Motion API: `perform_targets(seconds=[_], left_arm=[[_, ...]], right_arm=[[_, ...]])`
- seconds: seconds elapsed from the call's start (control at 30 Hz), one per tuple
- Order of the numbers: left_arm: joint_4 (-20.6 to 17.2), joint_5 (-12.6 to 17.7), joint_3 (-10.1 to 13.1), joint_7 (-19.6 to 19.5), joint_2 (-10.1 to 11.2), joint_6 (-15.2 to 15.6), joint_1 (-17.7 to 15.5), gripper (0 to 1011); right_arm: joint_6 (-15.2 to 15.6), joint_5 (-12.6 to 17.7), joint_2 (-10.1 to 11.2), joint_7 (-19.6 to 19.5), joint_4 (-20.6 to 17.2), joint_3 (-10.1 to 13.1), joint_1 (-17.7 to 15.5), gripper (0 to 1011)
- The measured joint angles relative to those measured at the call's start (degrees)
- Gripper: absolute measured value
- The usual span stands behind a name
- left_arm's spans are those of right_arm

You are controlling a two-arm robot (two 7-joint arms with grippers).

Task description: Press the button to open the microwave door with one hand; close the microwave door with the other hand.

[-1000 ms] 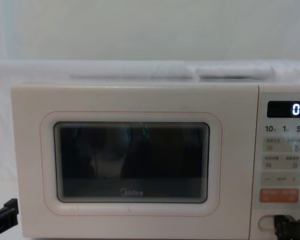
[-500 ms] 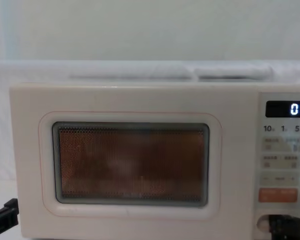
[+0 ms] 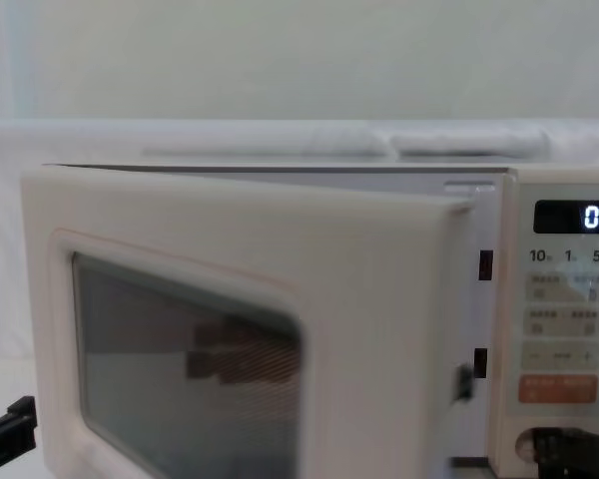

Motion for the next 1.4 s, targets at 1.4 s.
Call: perform_targets(seconds=[1.4], left_arm=[[0.00, 0.00, 0.00, 0.00, 0.00, 0.00, 0.00, 1001]], right_arm=[[-1.68, 4.27, 6.45, 3.83, -18.09, 2.94, -14.85, 268]])
